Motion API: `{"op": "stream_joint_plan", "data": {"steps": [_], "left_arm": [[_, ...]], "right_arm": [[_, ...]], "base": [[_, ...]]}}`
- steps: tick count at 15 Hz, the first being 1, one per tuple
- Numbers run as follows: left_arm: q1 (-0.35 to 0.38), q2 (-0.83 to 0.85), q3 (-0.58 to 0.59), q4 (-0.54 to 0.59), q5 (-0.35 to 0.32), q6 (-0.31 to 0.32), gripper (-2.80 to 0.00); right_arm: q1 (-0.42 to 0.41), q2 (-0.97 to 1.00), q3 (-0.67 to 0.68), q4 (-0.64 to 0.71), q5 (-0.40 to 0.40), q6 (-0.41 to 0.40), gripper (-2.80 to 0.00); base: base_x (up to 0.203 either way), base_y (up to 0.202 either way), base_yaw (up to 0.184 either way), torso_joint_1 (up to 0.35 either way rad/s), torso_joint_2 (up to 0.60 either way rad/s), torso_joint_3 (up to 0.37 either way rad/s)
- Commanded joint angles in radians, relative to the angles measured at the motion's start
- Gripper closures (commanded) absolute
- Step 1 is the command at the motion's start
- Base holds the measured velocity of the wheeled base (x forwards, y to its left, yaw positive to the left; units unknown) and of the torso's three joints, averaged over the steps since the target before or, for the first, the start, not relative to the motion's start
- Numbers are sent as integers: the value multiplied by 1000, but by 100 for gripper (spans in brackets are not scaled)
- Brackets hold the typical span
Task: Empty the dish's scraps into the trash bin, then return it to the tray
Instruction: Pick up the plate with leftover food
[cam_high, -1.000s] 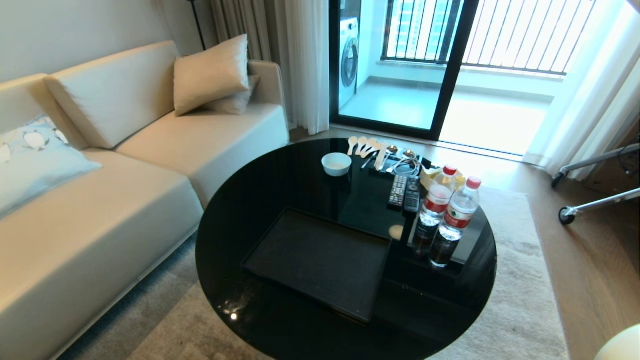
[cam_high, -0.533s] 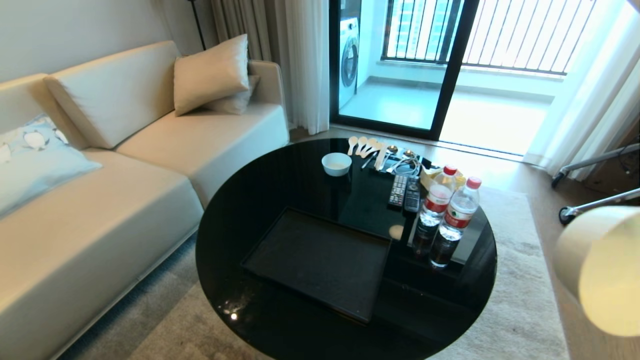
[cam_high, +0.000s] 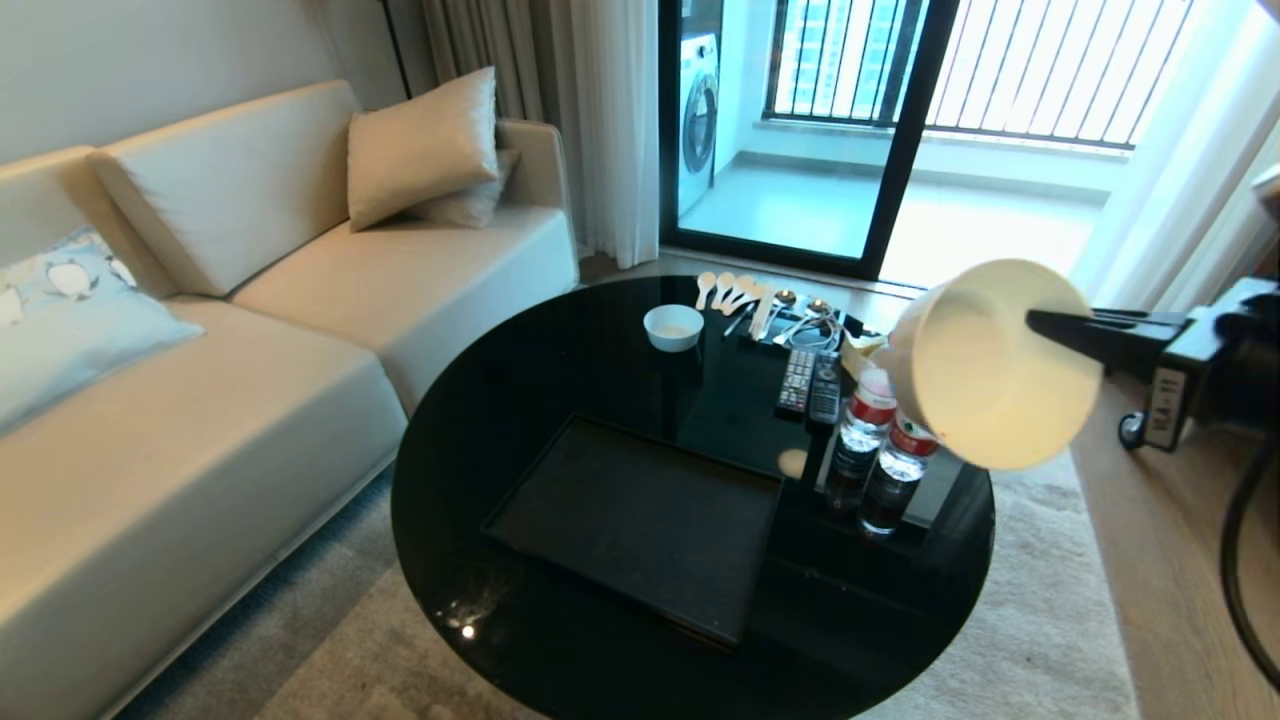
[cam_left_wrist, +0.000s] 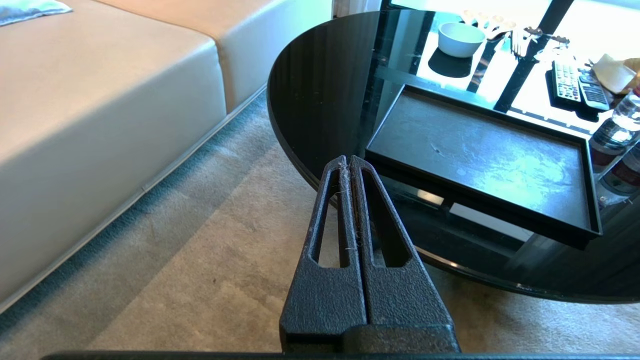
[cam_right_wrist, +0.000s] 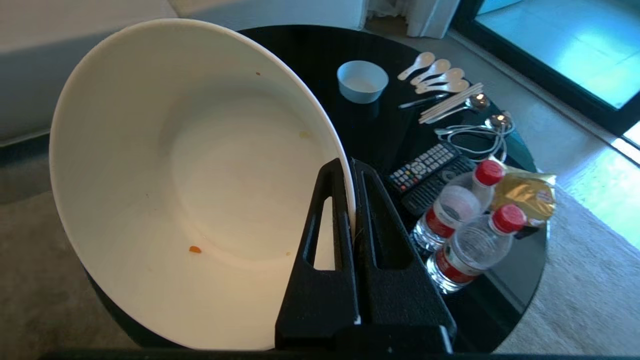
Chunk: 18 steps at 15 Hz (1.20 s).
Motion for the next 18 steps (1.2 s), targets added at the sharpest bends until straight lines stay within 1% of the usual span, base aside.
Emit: {"op": "stream_joint_plan", "data": {"steps": [1, 3, 6, 10, 12, 15, 18], "left_arm": [[0, 0, 0, -1, 1, -1, 0], [0, 0, 0, -1, 1, -1, 0], [0, 0, 0, -1, 1, -1, 0], [0, 0, 0, -1, 1, -1, 0], [0, 0, 0, -1, 1, -1, 0], [0, 0, 0, -1, 1, -1, 0], [0, 0, 0, -1, 1, -1, 0]], "right_arm": [[93, 159, -58, -6, -29, -3, 0], [156, 240, -100, -8, -89, -4, 0], [232, 358, -150, -8, -155, -3, 0], [305, 522, -225, -8, -250, 4, 0], [342, 595, -270, -4, -305, 43, 0], [394, 693, -318, 8, -385, 142, 0], [405, 775, -326, 9, -408, 187, 0]], "base": [[0, 0, 0, 0, 0, 0], [0, 0, 0, 0, 0, 0], [0, 0, 0, 0, 0, 0], [0, 0, 0, 0, 0, 0], [0, 0, 0, 0, 0, 0], [0, 0, 0, 0, 0, 0], [0, 0, 0, 0, 0, 0]]}}
